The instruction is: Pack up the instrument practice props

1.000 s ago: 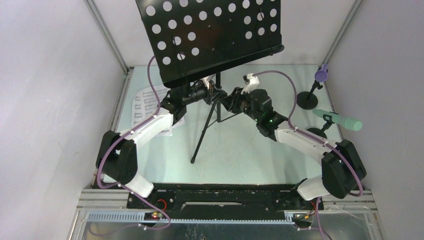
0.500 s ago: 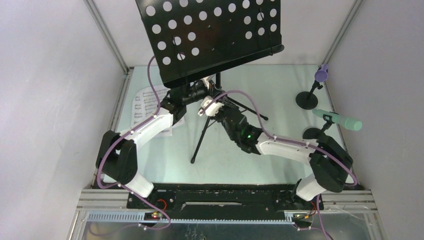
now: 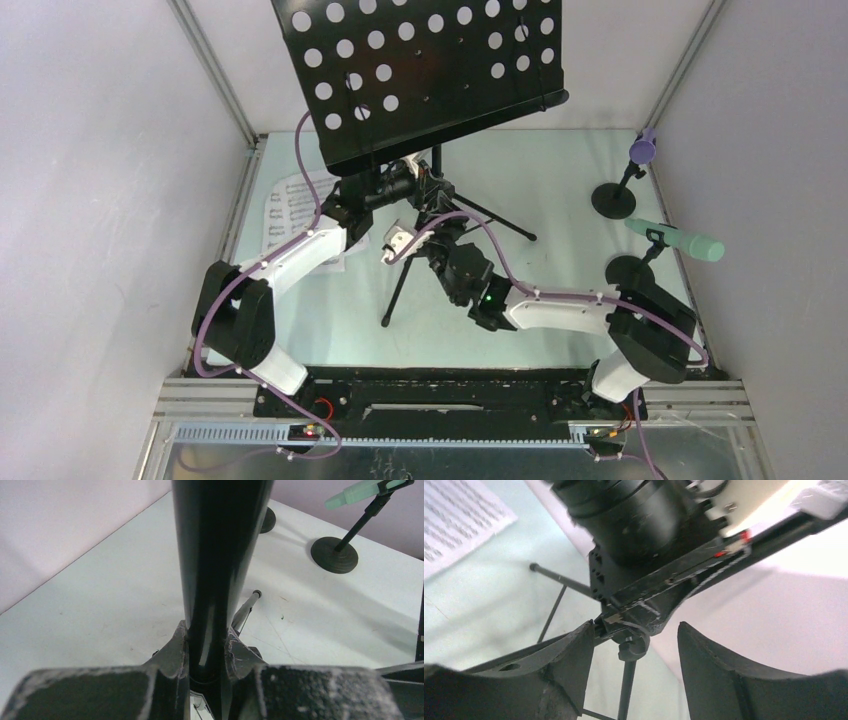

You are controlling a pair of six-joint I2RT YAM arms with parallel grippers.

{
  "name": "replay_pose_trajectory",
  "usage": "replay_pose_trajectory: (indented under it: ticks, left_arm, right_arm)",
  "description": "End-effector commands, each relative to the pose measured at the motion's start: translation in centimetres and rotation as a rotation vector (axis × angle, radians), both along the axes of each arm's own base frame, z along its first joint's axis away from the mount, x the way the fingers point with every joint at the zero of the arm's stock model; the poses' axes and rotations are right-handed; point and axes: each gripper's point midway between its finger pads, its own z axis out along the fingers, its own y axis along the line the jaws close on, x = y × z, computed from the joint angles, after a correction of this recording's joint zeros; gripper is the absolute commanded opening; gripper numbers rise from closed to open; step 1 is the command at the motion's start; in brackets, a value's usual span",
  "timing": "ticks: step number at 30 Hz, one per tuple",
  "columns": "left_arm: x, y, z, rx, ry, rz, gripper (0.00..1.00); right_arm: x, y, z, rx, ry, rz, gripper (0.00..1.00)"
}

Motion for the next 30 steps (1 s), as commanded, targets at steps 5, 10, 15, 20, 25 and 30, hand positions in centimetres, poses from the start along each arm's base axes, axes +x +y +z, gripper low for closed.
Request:
replay_pose_trajectory:
  ticks: [5, 10, 15, 20, 25, 30]
  left_arm:
    - [-2.4, -0.2, -6.4, 0.105, 0.221, -0.042, 0.0]
    - [-2.4, -0.2, -6.4, 0.102, 0.218, -0.043, 0.0]
    - [-2.3, -0.3, -6.3, 0.099, 0.215, -0.047, 0.0]
    - [-2.4, -0.2, -6.3, 0.102, 0.216, -0.042, 0.0]
    - [-2.4, -0.1, -6.4, 0.105, 0.22, -0.037, 0.0]
    - [-2.5, -0.2, -6.5, 0.106, 0.224, -0.042, 0.0]
  right_arm:
    - [-3.1, -3.2, 2.1, 0.587, 0.279, 0.061, 0.73]
    - [-3.8, -3.6, 0.7, 1.022, 0.703, 0.237, 0.93]
    - [-2.8, -4.4, 0.0, 1.378, 0.986, 0.213, 0.92]
    - [-2.0, -3.6, 0.0, 1.594, 1.236, 0.28, 0.88]
    - [-0.9, -3.2, -0.8, 1.705, 1.333, 0.27, 0.87]
    - [-0.1, -2.9, -1.7, 1.767, 1.405, 0.27, 0.82]
